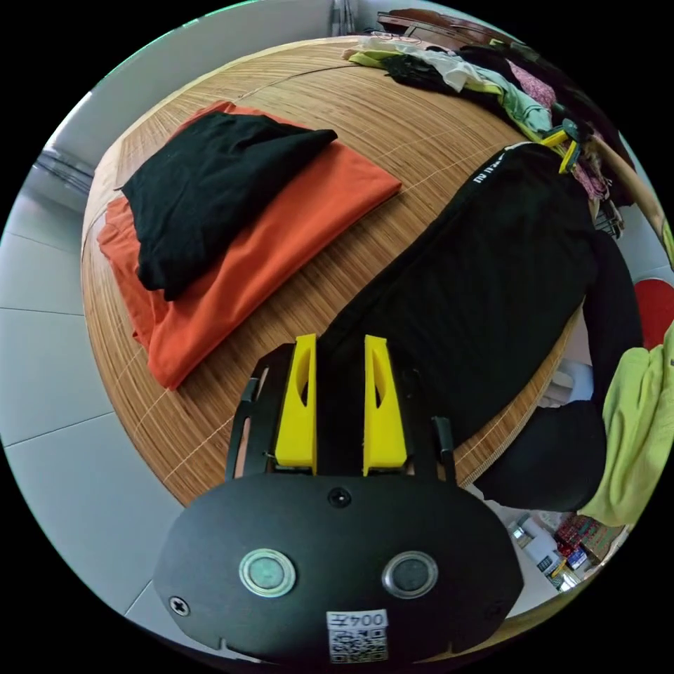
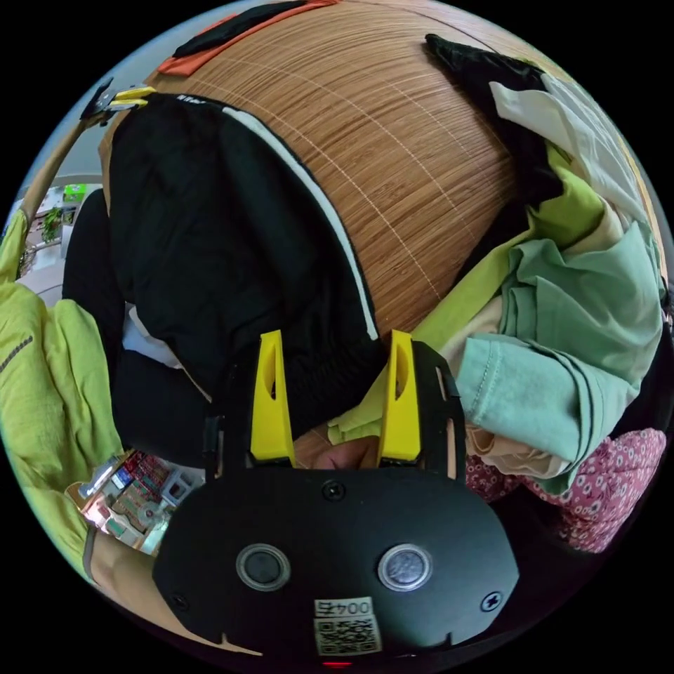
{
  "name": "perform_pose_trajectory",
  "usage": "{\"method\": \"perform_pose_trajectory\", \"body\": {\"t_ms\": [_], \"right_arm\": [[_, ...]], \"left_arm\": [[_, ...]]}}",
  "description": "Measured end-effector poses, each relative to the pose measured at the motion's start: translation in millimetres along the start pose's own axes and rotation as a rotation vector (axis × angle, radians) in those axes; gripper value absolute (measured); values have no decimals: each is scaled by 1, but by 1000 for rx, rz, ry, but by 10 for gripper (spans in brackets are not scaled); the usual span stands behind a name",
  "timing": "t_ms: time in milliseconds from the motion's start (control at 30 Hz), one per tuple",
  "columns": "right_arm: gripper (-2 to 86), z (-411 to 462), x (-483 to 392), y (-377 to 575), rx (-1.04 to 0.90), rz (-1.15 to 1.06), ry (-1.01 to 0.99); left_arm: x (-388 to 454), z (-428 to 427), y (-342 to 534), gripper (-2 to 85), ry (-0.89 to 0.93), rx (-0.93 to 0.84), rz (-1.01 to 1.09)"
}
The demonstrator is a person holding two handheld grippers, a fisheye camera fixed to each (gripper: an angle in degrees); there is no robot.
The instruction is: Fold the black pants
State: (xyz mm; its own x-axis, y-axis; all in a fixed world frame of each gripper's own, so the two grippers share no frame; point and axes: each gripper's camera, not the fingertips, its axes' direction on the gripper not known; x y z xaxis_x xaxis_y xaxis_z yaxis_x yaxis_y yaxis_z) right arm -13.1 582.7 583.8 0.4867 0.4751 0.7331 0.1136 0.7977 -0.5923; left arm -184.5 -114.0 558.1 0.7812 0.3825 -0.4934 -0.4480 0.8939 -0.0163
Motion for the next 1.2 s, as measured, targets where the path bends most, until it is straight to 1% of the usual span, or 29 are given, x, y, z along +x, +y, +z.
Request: {"method": "perform_pose_trajectory", "body": {"t_ms": [100, 167, 200, 233, 300, 367, 467, 533, 600, 667, 700, 767, 800, 867, 900, 967, 1033, 1200], "right_arm": [[187, 9, -17, -10, -26, -12, 98], [156, 11, -28, -14, -24, -21, 109], [143, 11, -30, -15, -22, -27, 105], [117, 11, -34, -15, -11, -36, 83], [95, 10, -40, -14, 11, -23, 82], [78, 6, -51, -8, 54, -6, 114], [65, -4, -64, 7, 122, 21, 138], [63, -7, -72, 15, 151, 43, 151], [67, -7, -75, 21, 177, 120, 158], [95, -1, -79, 28, 213, 263, 200], [103, -1, -82, 31, 236, 289, 213], [120, -2, -102, 58, 384, 383, 213], [119, -2, -109, 67, 426, 398, 217], [116, 9, -155, 98, 529, 375, 303], [115, 14, -168, 103, 530, 358, 329], [130, 40, -209, 116, 477, 295, 392], [134, 56, -232, 120, 442, 255, 411], [145, 74, -270, 106, 330, 110, 476]], "left_arm": [[5, -3, 5, 95, -12, 58, -48], [14, -5, 6, 83, -35, 75, -51], [24, -6, 5, 63, -30, 75, -22], [37, -7, 1, 49, -92, 65, 0], [53, -9, -5, 37, -180, 35, 30], [61, -13, -9, 30, -220, 13, 21], [61, -19, -7, 22, -225, 15, -46], [59, -23, -1, 21, -214, 33, -127], [56, -25, 4, 23, -232, 50, -215], [55, -31, 11, 27, -224, 95, -299], [54, -40, 19, 31, -210, 129, -366], [52, -59, 39, 39, -186, 201, -465], [55, -72, 57, 47, -180, 246, -496], [74, -89, 85, 62, -214, 313, -437], [92, -95, 104, 73, -257, 328, -371], [120, -92, 126, 88, -307, 296, -252], [151, -77, 140, 110, -352, 208, -125], [194, -57, 126, 133, -408, 97, 101]]}}
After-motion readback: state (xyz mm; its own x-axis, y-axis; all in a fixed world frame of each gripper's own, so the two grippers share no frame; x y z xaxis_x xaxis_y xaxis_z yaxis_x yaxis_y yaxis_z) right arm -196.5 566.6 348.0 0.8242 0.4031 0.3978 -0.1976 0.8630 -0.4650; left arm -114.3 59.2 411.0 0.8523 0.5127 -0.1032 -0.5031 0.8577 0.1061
